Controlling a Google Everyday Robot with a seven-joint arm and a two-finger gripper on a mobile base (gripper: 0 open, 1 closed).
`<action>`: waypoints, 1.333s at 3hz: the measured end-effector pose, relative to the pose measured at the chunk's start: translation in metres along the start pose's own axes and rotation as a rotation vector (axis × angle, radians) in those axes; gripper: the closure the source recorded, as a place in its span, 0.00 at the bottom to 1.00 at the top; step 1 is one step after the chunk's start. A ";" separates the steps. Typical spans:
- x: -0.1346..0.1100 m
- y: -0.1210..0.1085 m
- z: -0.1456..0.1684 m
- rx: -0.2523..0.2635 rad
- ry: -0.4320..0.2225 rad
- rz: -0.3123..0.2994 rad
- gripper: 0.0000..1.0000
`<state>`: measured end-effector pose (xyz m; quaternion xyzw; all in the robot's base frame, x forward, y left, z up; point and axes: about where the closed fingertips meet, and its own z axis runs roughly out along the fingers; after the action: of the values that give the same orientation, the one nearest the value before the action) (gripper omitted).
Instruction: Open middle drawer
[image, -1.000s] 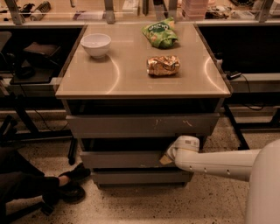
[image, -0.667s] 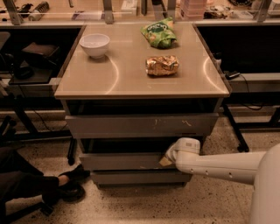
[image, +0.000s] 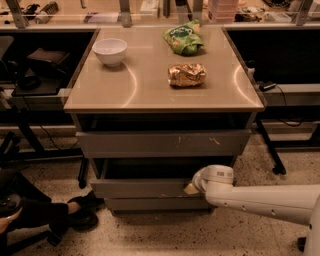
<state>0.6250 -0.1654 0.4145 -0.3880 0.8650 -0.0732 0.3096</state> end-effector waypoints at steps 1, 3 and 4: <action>0.000 0.000 0.000 0.000 0.000 0.000 1.00; 0.004 0.004 -0.005 -0.009 -0.027 -0.005 1.00; 0.011 0.009 -0.013 -0.004 -0.038 0.000 1.00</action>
Offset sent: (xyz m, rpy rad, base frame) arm -0.0194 -0.0032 -0.0022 0.0465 -0.0355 0.0445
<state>0.6058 -0.1680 0.4167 -0.3901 0.8590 -0.0642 0.3253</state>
